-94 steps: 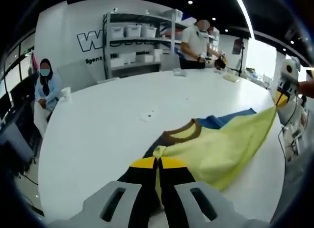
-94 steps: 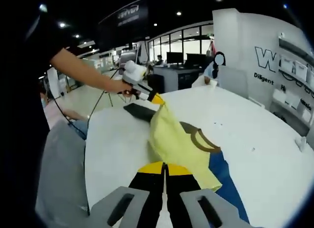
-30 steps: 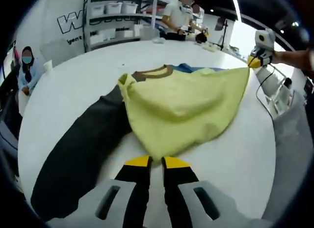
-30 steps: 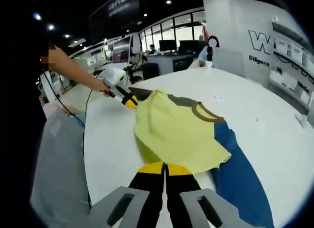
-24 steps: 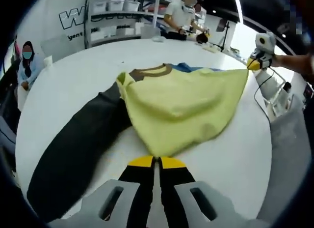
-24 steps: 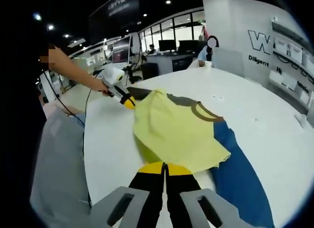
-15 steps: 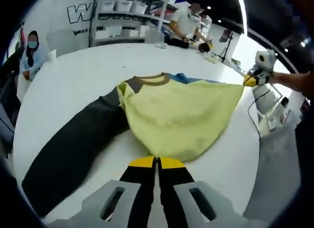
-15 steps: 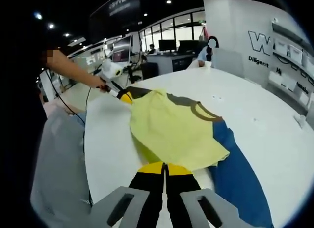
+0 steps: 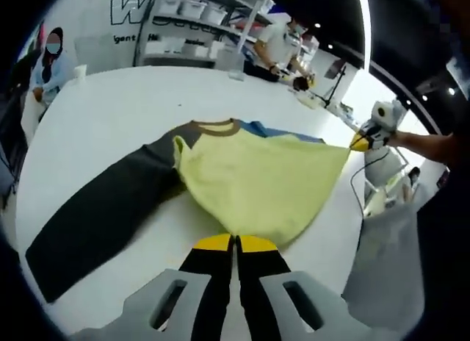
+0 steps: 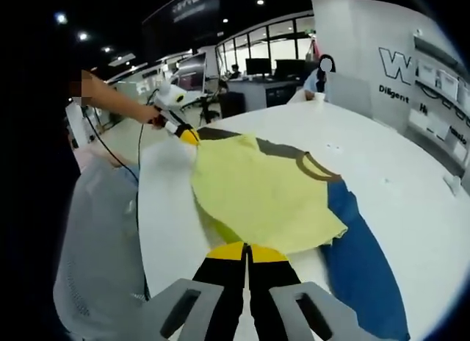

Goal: Fold the garment on the visible template until the final outline fits inside the template.

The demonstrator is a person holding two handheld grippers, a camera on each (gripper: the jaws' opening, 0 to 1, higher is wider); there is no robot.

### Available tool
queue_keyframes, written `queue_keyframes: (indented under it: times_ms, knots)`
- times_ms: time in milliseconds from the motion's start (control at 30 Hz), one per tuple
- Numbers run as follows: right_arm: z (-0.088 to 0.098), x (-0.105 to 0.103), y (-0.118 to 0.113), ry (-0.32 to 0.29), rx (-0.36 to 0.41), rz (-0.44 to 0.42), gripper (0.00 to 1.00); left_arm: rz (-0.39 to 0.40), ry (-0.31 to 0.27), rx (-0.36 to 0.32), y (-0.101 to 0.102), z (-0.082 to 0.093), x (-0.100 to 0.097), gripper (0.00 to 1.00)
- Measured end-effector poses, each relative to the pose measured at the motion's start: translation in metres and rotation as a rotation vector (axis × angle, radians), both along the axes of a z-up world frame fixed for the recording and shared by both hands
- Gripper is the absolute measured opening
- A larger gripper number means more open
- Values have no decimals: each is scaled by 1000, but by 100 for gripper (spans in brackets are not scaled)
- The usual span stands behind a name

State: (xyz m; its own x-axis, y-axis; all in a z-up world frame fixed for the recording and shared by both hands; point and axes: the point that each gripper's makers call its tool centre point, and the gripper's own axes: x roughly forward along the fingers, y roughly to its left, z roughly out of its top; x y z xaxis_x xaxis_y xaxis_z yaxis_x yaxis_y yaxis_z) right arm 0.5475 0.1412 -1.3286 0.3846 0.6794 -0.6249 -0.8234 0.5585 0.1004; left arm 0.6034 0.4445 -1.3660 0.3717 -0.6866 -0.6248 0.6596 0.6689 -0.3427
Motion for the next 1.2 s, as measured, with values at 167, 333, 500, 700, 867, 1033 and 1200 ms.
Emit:
queue_keyframes:
  times_ms: [167,333,500,700,867,1033,1200]
  knots:
    - [-5,-9,-2,10,-12,15,0,-3,7,-10,3,5,-8,1]
    - [-10,-20,0,26,-20,36,0,-10,8,-22,5,11,-16,1]
    - [-13,-32,3,41,-31,67,0,-13,31,-33,7,15,-28,1]
    - [-19,-48,6,73,-34,94,0,-18,59,-47,8,17,-45,1]
    - [-24,-60,7,103,-34,106,0,-32,96,-51,7,12,-62,1]
    - [-26,-72,8,131,-36,120,0,-52,138,-50,6,5,-78,1]
    - [-33,-84,6,154,-55,141,0,-74,179,-44,5,-3,-93,1]
